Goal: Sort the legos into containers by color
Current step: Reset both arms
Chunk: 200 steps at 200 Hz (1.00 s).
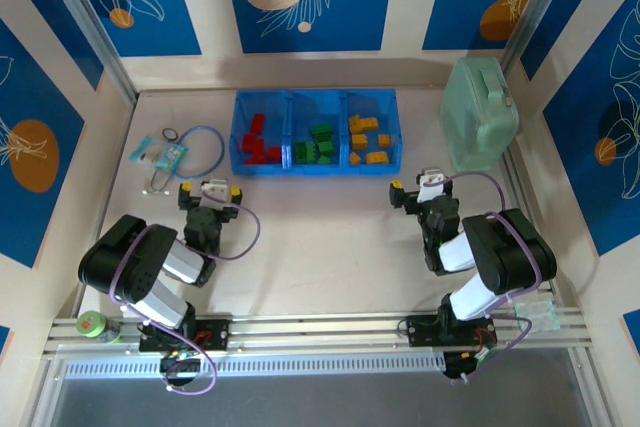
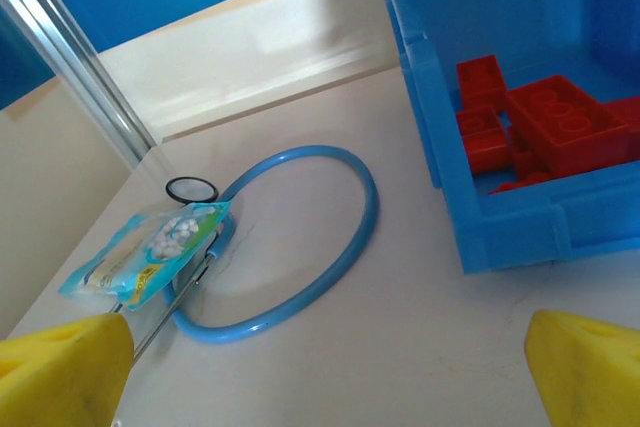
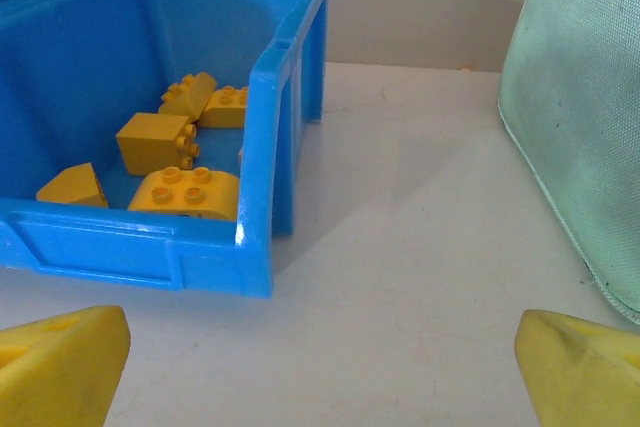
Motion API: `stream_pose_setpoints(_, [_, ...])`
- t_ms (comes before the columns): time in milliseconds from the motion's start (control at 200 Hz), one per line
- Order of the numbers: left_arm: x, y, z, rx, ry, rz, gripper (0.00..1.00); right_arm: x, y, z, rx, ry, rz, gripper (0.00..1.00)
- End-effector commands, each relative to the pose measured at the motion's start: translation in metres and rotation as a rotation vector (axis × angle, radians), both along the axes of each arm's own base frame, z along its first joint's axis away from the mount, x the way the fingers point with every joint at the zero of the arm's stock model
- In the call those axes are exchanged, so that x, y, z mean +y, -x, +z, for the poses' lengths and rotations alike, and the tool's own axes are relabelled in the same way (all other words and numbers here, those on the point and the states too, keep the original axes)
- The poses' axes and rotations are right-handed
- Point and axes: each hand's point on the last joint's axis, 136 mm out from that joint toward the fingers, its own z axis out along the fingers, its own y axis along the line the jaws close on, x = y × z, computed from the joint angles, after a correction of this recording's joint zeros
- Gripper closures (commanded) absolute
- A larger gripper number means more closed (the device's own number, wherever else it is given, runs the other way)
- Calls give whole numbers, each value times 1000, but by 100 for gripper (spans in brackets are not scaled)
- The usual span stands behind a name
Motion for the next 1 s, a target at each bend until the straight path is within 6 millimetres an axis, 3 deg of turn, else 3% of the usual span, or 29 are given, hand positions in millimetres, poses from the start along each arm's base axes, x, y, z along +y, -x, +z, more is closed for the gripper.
stream_pose_setpoints(0, [-9, -6, 13, -48, -4, -38, 0, 0, -12, 10, -4, 2, 12, 1])
stream_pose_setpoints(175, [-6, -8, 13, -49, 1, -24, 0, -21, -38, 0, 142, -70, -61, 1])
stream_pose_setpoints(240, [-3, -9, 13, -50, 14, -9, 0, -31, -39, -4, 176, -125, -76, 1])
stream_pose_setpoints(390, [7, -14, 10, -37, 79, -12, 0, -31, -39, -2, 168, -120, -79, 1])
stream_pose_setpoints(430, [11, -14, 0, 0, 122, -28, 0, -31, -39, -3, 170, -120, -78, 1])
stream_pose_setpoints(630, [28, -47, -14, 141, 187, 24, 0, -30, -39, -2, 164, -117, -80, 1])
stream_pose_setpoints(996, [43, -46, -16, 145, 241, 70, 0, -31, -39, -3, 171, -128, -69, 1])
